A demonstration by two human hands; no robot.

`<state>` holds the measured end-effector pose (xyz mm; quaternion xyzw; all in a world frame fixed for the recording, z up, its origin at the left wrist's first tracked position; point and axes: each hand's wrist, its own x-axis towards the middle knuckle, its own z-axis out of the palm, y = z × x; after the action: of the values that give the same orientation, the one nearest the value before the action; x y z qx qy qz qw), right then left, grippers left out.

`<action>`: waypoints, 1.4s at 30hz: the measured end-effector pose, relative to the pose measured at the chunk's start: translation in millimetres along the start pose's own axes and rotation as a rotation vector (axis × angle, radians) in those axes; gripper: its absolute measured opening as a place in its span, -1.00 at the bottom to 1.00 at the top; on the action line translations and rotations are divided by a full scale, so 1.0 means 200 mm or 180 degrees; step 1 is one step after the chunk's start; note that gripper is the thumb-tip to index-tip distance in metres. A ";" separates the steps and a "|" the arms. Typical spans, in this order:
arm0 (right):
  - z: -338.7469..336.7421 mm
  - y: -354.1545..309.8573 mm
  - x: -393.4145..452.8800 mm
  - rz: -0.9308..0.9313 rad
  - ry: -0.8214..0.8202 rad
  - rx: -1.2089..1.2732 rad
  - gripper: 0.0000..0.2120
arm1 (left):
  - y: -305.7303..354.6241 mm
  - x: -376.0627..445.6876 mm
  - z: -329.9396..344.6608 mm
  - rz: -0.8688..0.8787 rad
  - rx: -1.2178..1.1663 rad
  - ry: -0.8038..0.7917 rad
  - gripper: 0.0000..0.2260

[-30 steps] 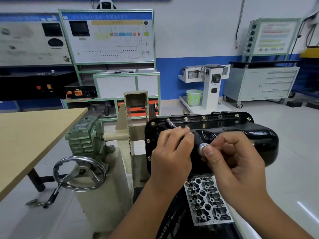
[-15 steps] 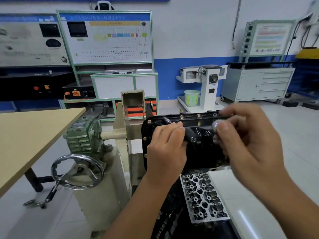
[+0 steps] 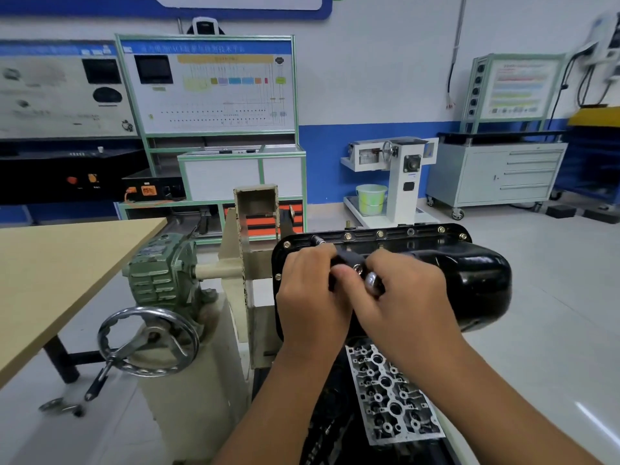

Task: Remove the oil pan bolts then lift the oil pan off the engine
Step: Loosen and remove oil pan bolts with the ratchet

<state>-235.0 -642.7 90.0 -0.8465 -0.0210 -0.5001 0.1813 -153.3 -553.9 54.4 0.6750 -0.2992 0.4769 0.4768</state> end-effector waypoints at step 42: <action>0.09 0.34 0.65 0.0120 -0.1975 0.0267 -0.84 | -0.11 -0.04 -0.12 -0.0292 -0.0915 -0.0257 -0.84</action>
<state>-141.1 -718.4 173.6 -0.9508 -0.0803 -0.2131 0.2102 -146.7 -523.6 41.8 0.6314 -0.3522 0.3794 0.5774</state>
